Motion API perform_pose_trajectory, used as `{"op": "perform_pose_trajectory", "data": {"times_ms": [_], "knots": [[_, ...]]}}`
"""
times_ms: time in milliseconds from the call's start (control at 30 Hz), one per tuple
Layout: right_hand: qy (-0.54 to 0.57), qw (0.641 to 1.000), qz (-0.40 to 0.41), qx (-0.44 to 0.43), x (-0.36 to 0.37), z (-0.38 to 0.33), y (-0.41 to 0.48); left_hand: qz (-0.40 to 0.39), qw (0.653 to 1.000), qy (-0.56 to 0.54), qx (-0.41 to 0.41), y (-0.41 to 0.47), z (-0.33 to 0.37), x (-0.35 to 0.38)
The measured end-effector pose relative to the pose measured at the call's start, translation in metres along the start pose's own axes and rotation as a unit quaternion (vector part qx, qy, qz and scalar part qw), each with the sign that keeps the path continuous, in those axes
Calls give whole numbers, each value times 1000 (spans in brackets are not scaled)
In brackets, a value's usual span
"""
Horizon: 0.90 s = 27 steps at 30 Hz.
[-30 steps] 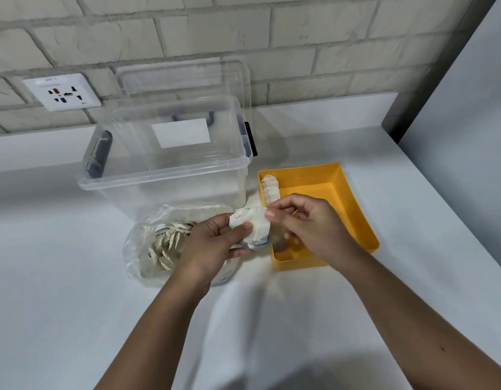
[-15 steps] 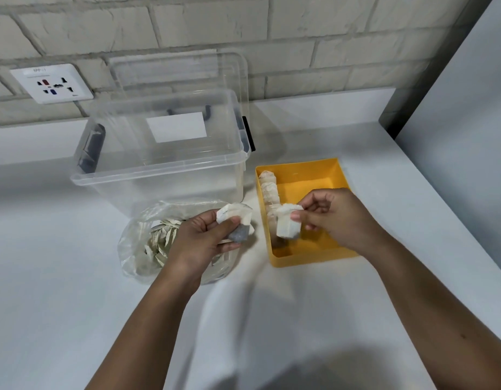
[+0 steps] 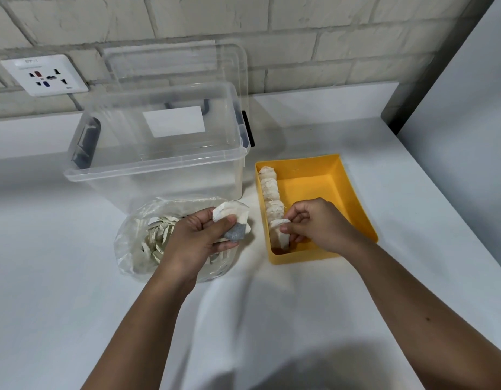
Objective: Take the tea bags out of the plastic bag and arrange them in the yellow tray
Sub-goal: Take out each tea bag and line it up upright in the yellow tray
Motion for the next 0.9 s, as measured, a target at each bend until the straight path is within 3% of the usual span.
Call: {"op": "perform_pose_trajectory", "data": {"times_ms": [500, 733, 833, 900], "knots": [[-79, 994, 58, -40, -4, -11, 4, 26, 999, -36, -19, 1, -2, -1], [-124, 989, 65, -38, -13, -17, -7, -1, 1000, -9, -6, -5, -2, 7], [-64, 989, 108, -79, -23, -42, -19, -14, 1000, 2, 1, -7, -1, 15], [-10, 991, 91, -101, -23, -61, -24, -23, 1000, 12, 7, -7, 2, 22]]}}
Point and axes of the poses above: each hand's wrist, its own y-axis towards the middle knuckle, its own x-axis out of the palm, z = x × y, the point moved 7 cm from there along y, towards the middle knuckle, and after that the axes turned 7 degrees about -y, right-handed, at the moved point
